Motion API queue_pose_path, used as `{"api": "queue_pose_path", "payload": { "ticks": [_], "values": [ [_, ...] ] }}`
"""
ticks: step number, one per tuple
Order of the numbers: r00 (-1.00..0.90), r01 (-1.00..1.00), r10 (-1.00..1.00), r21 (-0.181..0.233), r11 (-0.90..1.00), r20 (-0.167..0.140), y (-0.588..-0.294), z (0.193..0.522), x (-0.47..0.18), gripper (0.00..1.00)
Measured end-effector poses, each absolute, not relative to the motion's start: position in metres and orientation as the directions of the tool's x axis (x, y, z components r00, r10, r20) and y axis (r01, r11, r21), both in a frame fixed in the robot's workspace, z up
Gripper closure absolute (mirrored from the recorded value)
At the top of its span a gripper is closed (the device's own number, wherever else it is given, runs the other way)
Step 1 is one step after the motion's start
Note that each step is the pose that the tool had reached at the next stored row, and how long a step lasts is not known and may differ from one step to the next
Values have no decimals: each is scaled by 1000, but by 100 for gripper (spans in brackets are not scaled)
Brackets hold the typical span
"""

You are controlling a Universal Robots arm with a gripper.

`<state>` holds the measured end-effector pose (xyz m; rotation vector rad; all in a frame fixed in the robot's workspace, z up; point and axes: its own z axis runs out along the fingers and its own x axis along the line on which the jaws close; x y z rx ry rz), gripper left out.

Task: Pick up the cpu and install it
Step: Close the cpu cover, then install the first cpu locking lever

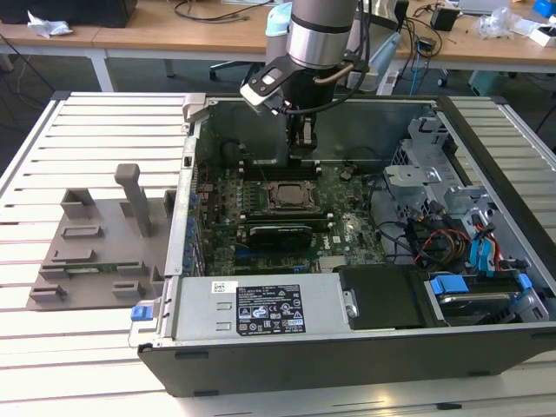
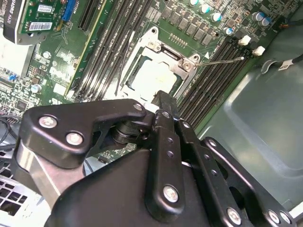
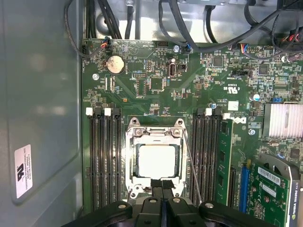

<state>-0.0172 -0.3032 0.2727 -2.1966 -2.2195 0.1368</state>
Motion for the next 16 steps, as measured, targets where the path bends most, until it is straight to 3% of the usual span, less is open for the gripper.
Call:
{"api": "queue_pose_path", "payload": {
  "ticks": [8, 16],
  "values": [
    [-32, 997, 998, -73, 28, -50, -303, 273, -17, 89],
    [-188, 980, 981, -73, 184, -50, -303, 273, -17, 89]
  ]
}}
